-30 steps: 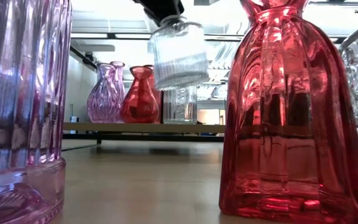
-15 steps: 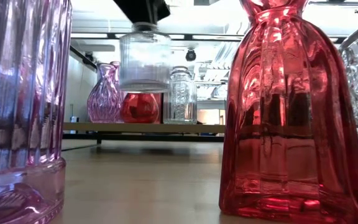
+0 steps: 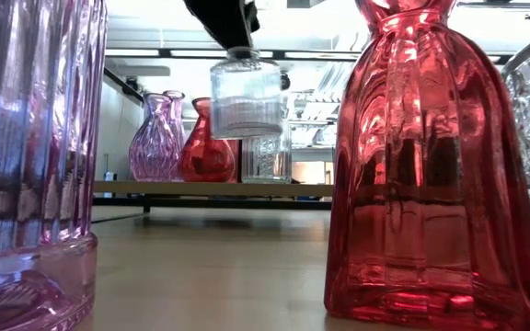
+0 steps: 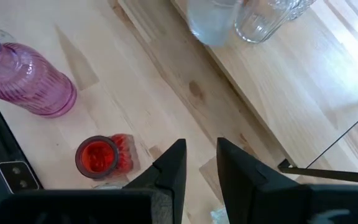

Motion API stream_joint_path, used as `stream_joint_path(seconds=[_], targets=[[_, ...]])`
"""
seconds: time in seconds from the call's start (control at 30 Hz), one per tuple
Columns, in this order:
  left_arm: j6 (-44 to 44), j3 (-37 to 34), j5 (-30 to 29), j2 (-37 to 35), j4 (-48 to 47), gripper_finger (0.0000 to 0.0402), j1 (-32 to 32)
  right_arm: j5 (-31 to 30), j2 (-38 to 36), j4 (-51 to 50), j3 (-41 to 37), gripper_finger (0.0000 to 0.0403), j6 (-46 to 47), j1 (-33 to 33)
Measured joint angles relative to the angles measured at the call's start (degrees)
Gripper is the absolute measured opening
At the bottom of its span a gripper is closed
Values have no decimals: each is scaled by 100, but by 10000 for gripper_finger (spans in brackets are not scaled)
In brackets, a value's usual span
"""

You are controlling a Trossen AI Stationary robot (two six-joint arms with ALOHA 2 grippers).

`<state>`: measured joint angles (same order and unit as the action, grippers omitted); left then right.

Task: Sort vases onto shelf
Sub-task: Put the transparent vase aligned with the other transparent vases on the shelf

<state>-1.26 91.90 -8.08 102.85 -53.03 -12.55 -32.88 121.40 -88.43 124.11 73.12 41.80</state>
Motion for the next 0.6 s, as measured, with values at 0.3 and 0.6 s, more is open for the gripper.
stream_joint_path(seconds=[0.3, 0.6], targets=[[-12, -24, 152, 0, 182, 27, 353, 116, 2, -4, 0, 69, 15, 0], [-71, -22, 205, 5, 265, 25, 371, 160, 2, -4, 0, 69, 40, -1]])
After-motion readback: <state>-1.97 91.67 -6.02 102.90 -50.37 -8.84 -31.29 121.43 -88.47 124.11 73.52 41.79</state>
